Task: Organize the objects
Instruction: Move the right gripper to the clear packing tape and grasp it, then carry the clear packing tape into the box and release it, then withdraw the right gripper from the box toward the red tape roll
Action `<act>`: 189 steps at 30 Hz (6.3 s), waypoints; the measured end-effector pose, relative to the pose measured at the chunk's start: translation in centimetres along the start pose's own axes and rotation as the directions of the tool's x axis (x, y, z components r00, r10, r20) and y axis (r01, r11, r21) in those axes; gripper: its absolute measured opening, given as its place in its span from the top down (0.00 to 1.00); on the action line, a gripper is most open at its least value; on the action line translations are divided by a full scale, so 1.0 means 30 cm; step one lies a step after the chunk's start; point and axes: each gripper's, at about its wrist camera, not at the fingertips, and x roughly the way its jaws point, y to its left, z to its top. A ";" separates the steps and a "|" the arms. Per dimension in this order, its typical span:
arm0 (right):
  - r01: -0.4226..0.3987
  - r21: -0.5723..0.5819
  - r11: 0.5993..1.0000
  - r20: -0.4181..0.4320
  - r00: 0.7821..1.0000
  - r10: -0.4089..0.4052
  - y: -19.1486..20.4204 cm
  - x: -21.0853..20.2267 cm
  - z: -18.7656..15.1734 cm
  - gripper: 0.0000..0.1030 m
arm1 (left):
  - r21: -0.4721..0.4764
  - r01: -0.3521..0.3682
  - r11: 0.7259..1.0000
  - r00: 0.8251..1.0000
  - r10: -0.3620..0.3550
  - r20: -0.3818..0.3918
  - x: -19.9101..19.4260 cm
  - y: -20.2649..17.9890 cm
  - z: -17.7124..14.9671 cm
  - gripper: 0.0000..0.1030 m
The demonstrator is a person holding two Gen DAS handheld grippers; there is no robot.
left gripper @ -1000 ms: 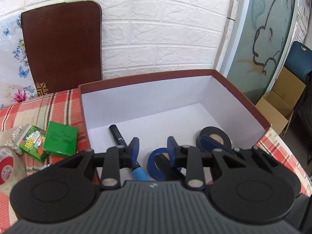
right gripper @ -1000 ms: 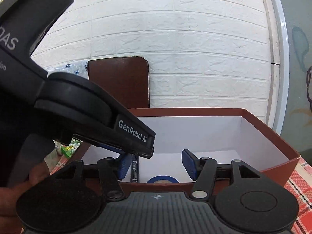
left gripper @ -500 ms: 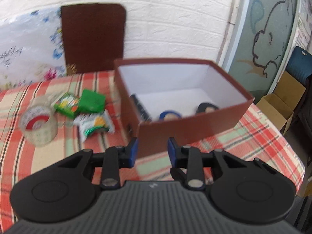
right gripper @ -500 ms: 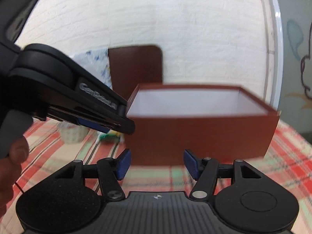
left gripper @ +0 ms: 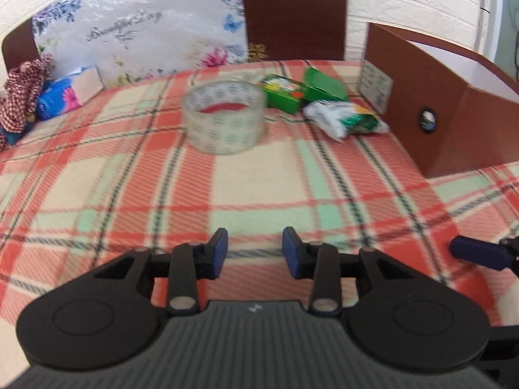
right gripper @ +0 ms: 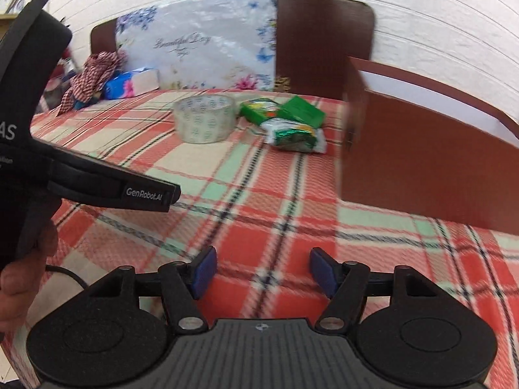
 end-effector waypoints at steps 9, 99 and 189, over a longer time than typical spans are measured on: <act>-0.079 -0.036 0.996 0.029 0.996 0.080 0.112 0.217 0.155 0.35 | -0.174 -0.188 0.967 0.974 0.207 0.094 0.153 0.445 0.050 0.29; 0.355 0.249 0.901 0.343 0.838 -0.424 -0.814 -0.155 0.094 0.14 | 0.239 0.294 0.925 0.951 -0.309 0.026 0.012 -0.907 0.556 0.58; 0.082 0.118 0.990 0.126 0.987 -0.097 0.024 -0.037 0.123 0.15 | -0.047 0.091 0.995 0.996 -0.092 -0.008 0.014 0.161 0.121 0.37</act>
